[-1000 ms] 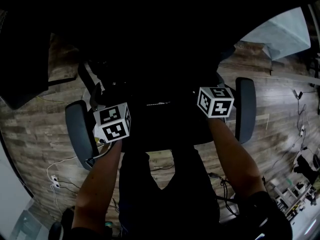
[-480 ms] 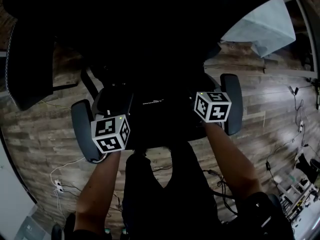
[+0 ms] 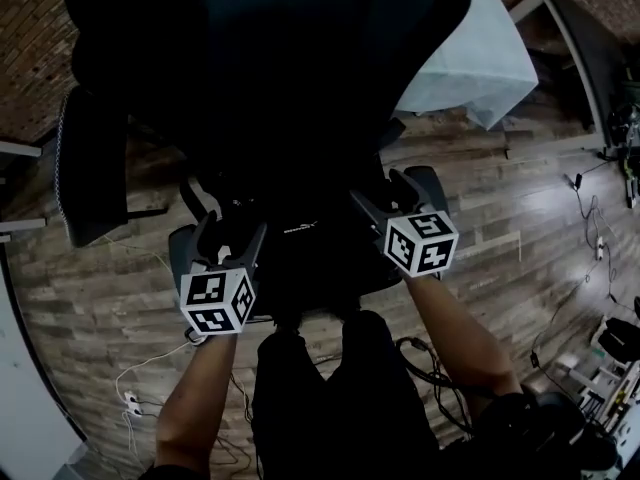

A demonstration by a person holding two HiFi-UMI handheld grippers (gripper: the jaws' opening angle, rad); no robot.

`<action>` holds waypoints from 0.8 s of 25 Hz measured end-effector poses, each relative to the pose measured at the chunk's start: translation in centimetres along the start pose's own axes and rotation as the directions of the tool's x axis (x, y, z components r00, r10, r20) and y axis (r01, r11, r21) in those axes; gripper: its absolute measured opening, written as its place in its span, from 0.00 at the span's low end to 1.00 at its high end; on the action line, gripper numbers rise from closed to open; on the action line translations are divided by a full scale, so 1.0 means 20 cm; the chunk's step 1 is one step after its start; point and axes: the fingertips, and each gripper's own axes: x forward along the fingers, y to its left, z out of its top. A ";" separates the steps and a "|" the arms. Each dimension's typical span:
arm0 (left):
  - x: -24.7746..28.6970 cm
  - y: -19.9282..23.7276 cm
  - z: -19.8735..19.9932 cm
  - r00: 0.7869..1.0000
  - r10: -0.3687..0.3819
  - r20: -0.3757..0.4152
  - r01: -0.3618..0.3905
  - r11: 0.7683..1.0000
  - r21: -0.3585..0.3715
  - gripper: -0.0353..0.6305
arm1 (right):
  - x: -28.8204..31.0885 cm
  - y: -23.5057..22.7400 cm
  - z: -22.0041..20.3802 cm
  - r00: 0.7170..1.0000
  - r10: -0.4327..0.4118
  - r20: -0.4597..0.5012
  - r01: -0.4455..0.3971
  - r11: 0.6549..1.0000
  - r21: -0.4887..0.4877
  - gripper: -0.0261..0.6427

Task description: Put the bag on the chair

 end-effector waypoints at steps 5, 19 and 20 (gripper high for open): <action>-0.10 -0.09 0.21 0.997 -0.046 0.064 0.046 0.999 0.000 0.68 | -0.15 0.14 0.17 0.998 0.059 0.038 -0.056 0.996 -0.068 0.52; -0.57 -0.38 0.73 0.953 -0.164 0.253 0.161 0.986 0.032 0.58 | -0.69 0.40 0.68 0.969 0.125 0.215 -0.091 0.983 -0.159 0.23; -0.60 -0.38 0.75 0.951 -0.159 0.266 0.157 0.987 0.029 0.52 | -0.73 0.42 0.70 0.966 0.125 0.226 -0.091 0.983 -0.157 0.21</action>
